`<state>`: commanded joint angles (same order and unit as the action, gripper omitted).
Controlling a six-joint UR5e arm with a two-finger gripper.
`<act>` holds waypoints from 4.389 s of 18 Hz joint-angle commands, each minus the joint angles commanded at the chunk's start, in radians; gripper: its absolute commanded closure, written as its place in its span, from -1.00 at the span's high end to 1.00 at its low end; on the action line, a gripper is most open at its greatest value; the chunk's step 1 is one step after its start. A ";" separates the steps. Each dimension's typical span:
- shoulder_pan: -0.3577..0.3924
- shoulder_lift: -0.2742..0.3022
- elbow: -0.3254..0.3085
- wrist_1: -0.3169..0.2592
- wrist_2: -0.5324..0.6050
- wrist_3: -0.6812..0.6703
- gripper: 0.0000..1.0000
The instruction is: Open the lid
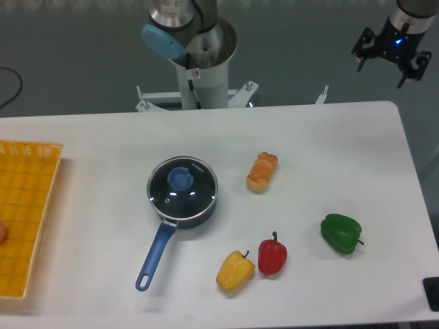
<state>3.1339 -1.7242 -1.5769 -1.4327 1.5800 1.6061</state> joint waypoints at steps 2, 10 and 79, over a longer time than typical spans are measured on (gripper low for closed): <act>-0.014 0.000 0.000 0.000 0.000 -0.002 1.00; -0.025 0.015 -0.014 0.002 0.000 -0.014 1.00; -0.893 -0.097 -0.167 0.238 0.015 -0.597 1.00</act>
<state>2.2411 -1.8208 -1.7441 -1.1950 1.5953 1.0093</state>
